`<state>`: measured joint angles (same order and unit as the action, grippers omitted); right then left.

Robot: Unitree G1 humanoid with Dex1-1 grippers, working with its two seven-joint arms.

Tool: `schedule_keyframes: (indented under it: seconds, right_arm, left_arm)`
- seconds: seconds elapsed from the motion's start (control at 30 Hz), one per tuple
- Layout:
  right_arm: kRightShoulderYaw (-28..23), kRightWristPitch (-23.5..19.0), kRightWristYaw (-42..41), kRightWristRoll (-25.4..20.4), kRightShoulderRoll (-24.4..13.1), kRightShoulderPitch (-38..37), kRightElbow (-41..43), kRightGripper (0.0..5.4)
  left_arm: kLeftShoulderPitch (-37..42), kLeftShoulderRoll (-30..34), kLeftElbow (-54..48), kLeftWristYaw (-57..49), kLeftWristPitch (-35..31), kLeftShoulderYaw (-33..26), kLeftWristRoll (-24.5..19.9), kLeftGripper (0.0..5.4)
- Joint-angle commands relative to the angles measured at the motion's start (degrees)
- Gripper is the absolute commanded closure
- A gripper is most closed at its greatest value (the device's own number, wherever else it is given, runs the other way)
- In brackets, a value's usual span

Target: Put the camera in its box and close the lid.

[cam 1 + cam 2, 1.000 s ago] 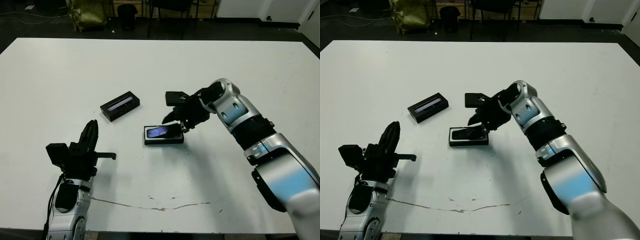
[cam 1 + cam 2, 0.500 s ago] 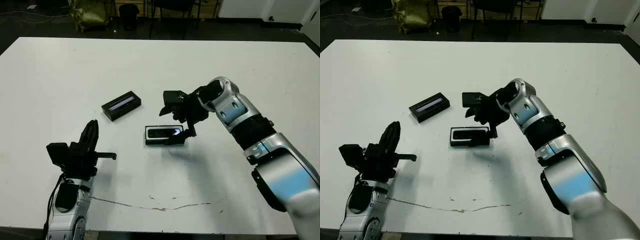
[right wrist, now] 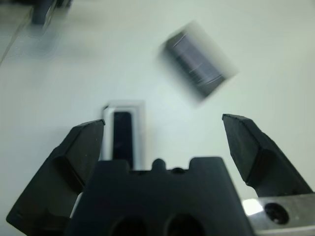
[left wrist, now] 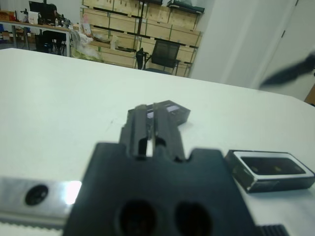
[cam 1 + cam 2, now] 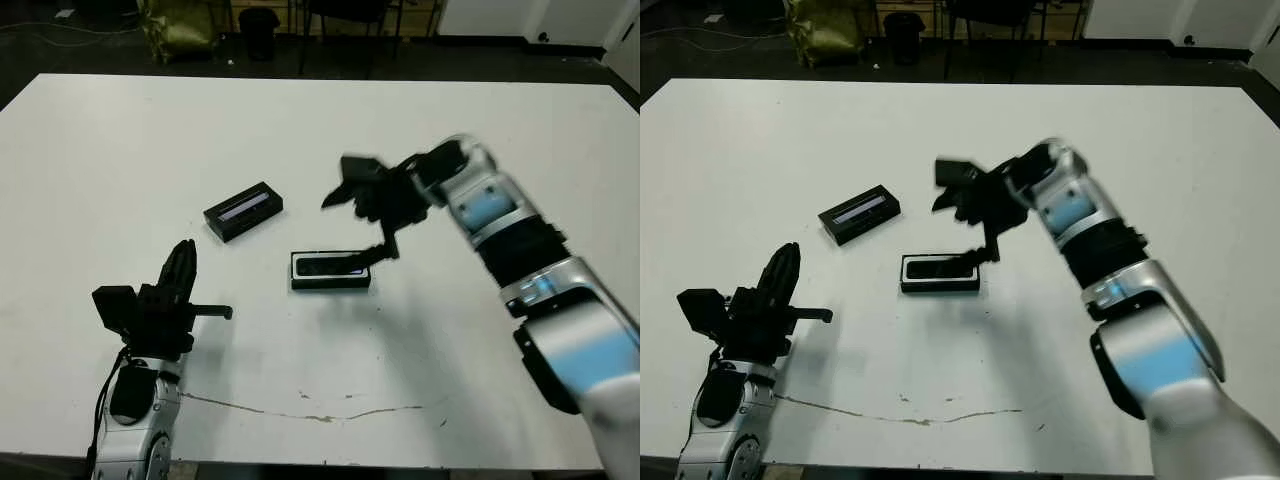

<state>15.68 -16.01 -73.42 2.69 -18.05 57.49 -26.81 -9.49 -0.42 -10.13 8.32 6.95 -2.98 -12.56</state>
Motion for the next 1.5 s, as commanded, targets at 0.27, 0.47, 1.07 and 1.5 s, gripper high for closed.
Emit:
schedule_keyframes:
  seconds: [0.27,0.47,1.07,1.5]
  right_arm:
    - [-17.4,-7.8,24.3,-8.7,-3.1,-23.4,31.1,1.07]
    - [-22.0,-8.7,39.8,-7.9,-0.4,-39.9,43.0,2.40]
    - [-19.5,8.3,64.2,-6.6,15.6,-68.9,50.6,5.37]
    - [-17.0,13.1,67.8,-6.4,17.2,-69.5,48.5,5.37]
  left_arm:
    - [0.3,0.4,3.1,1.1,2.8,-0.5,-0.1,5.40]
    - [0.4,0.4,3.4,1.4,3.1,-0.4,-0.4,5.40]
    - [1.5,0.9,1.9,0.6,1.1,-0.2,1.0,5.40]
    - [2.3,1.8,0.5,1.3,0.3,-0.2,1.4,5.40]
